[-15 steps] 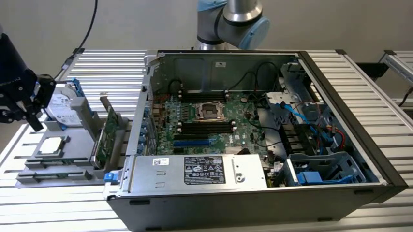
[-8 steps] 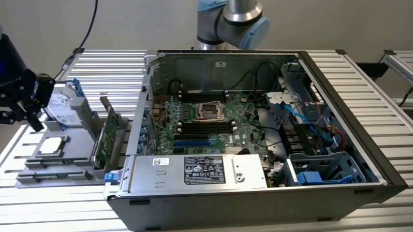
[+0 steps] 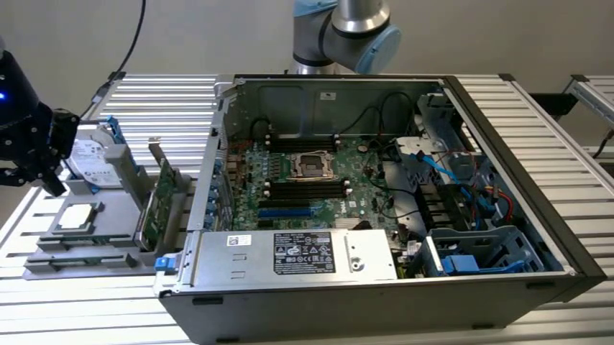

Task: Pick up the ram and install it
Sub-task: 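Pick up the ram and move it above insertion slot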

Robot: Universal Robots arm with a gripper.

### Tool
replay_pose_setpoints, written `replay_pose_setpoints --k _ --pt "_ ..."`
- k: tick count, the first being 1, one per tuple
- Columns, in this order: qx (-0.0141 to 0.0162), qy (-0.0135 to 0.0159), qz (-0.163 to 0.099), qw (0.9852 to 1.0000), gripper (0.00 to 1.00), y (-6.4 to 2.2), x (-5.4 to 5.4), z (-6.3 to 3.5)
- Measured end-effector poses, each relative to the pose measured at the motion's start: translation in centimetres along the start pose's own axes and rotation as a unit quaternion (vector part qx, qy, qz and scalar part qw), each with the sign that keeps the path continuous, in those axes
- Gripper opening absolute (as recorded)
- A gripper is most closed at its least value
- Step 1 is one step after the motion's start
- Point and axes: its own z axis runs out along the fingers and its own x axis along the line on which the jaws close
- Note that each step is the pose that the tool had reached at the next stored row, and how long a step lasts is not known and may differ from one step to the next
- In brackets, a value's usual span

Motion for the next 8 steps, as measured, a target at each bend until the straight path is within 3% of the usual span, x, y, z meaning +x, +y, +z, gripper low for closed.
replay_pose_setpoints --k 4,8 --pt "0.0016 0.0011 -0.036 0.9993 0.11 0.0 0.0 0.02" --pt "0.0032 0.0022 -0.073 0.9973 0.11 0.0 0.0 0.05"
